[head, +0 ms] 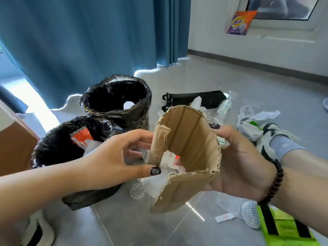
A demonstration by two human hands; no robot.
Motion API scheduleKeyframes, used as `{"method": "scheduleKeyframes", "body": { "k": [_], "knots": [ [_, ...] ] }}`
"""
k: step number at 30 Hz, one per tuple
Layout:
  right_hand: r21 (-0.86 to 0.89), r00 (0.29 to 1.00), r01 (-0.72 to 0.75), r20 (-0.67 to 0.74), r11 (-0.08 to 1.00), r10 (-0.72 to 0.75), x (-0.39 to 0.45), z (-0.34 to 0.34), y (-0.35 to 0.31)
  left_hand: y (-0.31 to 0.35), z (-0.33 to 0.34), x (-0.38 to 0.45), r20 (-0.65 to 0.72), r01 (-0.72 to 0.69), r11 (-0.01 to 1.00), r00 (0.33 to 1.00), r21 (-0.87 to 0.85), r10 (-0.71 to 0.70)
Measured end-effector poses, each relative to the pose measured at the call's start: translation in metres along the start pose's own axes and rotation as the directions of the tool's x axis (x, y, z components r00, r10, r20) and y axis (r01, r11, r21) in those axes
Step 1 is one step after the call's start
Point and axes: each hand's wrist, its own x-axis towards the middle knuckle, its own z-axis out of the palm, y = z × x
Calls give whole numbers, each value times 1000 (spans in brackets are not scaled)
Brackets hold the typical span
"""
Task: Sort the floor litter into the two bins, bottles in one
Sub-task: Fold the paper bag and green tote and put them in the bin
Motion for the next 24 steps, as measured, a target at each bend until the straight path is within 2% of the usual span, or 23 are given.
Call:
{"method": "scheduleKeyframes", "body": {
  "k": [3,6,9,11,12,13,14,15,16,17,18,20,21,22,23,24],
  "knots": [
    [79,993,-21,119,997,12,9,-3,7,-5,5,4,-102,14,1000,995,23,-11],
    [51,980,-52,194,997,42,13,-18,17,-9,4,5,-162,49,990,986,128,-28],
    [-131,999,-4,40,991,10,15,-30,26,-11,0,4,-175,116,929,983,353,-56],
    [-370,983,123,-80,921,-163,15,-31,29,-10,0,4,-137,145,864,987,482,-90],
    [-508,949,218,-88,833,-302,14,-29,29,-11,0,4,-100,68,788,995,612,-7],
    [-649,899,291,-65,703,-432,12,-28,27,-13,1,4,-33,-63,656,990,752,134],
    [-790,840,330,-3,516,-542,10,-27,25,-13,2,4,63,-172,518,973,838,223],
    [-903,773,338,105,266,-625,7,-27,21,-9,5,3,125,-232,426,956,874,265],
    [-949,707,316,250,-20,-662,5,-27,17,-8,7,3,158,-263,387,946,884,282],
    [-916,649,308,400,-257,-647,3,-26,13,-8,10,2,170,-277,368,940,888,297],
    [-854,610,319,517,-411,-601,2,-25,11,-6,13,2,186,-292,359,935,887,302],
    [-768,576,354,629,-534,-522,3,-25,10,-5,17,2,229,-327,375,932,868,282],
    [-741,562,359,657,-567,-503,4,-25,10,-4,18,1,239,-333,462,938,822,251],
    [-716,548,349,680,-605,-488,4,-26,12,-1,19,1,229,-285,619,958,732,171],
    [-683,528,340,708,-646,-470,4,-28,14,0,18,0,224,-186,776,973,603,59],
    [-654,507,330,731,-681,-456,4,-29,16,-2,18,0,233,-60,889,971,454,-54]
  ]
}}
